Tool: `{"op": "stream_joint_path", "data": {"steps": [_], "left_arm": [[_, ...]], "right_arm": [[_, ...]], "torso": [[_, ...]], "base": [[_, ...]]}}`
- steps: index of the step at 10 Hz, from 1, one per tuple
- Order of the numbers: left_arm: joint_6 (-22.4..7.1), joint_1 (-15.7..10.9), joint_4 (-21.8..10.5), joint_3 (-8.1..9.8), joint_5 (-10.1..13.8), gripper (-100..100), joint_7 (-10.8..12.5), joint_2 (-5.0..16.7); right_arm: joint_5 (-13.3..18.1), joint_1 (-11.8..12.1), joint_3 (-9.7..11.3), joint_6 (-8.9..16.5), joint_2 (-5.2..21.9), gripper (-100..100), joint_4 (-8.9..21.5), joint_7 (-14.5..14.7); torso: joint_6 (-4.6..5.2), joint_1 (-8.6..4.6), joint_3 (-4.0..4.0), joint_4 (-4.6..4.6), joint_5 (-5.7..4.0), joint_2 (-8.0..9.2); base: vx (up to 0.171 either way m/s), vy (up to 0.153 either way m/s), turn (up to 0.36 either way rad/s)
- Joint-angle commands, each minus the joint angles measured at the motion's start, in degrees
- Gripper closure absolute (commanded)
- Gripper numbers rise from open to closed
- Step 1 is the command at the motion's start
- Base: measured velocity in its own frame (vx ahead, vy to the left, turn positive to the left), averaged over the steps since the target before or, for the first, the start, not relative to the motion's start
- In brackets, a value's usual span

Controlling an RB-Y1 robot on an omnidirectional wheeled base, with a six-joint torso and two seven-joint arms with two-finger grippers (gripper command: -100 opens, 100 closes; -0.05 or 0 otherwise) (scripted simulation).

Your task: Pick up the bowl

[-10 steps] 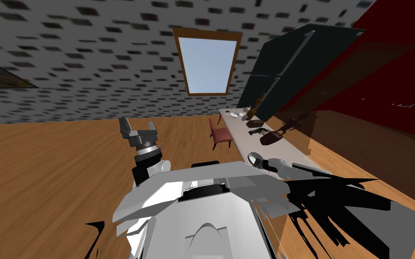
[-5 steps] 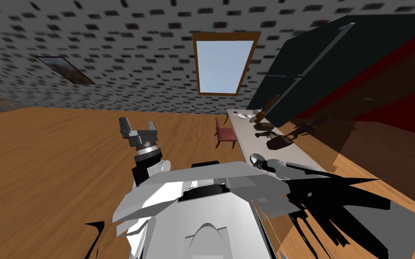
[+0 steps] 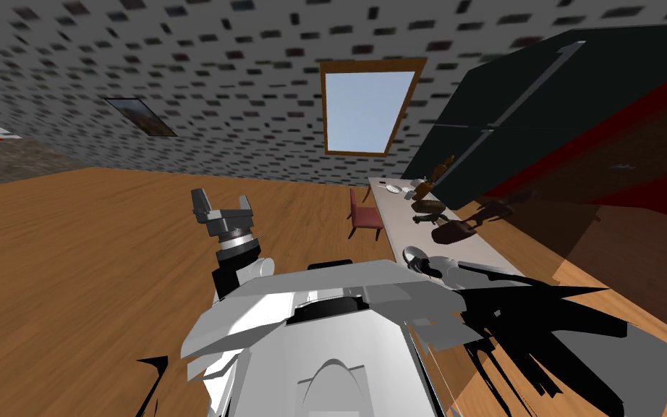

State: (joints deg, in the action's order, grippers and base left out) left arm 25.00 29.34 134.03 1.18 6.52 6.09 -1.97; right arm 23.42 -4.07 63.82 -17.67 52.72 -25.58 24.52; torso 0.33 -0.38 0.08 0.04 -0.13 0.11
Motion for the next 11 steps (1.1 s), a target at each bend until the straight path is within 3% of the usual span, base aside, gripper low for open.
{"op": "stream_joint_path", "data": {"steps": [1,2,3,4,8,11], "left_arm": [[0.0,0.0,0.0,0.0,0.0,0,0.0,0.0],[0.0,0.0,0.0,0.0,0.0,0,0.0,0.0],[0.0,0.0,0.0,0.0,0.0,0,0.0,0.0],[0.0,0.0,0.0,0.0,0.0,0,0.0,0.0],[0.01,0.04,0.01,0.01,0.0,0,0.0,0.01],[0.01,0.03,0.01,0.01,0.0,0,0.0,0.0]], "right_arm": [[0.0,0.0,0.0,0.0,0.0,100,0.0,0.0],[-0.03,0.0,-0.02,-0.01,-0.03,100,-0.01,-0.05],[-0.04,0.01,-0.02,-0.02,-0.04,0,-0.02,-0.07],[0.57,0.13,-1.07,-0.69,-0.15,100,0.42,0.65],[7.03,2.12,-7.79,-3.5,1.5,100,-2.87,7.31],[11.86,3.61,-12.83,-5.6,2.74,100,-5.34,12.19]], "torso": [[0.0,0.0,0.0,0.0,0.0,0.0],[-0.01,-0.01,-0.01,-0.01,0.02,-0.02],[-0.02,0.0,-0.01,0.0,0.04,-0.02],[-0.03,0.01,-0.01,0.0,0.05,-0.02],[-0.05,0.08,-0.5,-0.16,0.11,-0.9],[-0.13,0.35,-0.42,-0.13,0.17,-0.75]], "base": [[0.0,0.0,0.0],[0.0,0.0,0.0],[0.0,0.0,0.0],[0.066,-0.004,-0.223],[0.233,0.015,-0.444],[0.201,0.08,-0.38]]}}
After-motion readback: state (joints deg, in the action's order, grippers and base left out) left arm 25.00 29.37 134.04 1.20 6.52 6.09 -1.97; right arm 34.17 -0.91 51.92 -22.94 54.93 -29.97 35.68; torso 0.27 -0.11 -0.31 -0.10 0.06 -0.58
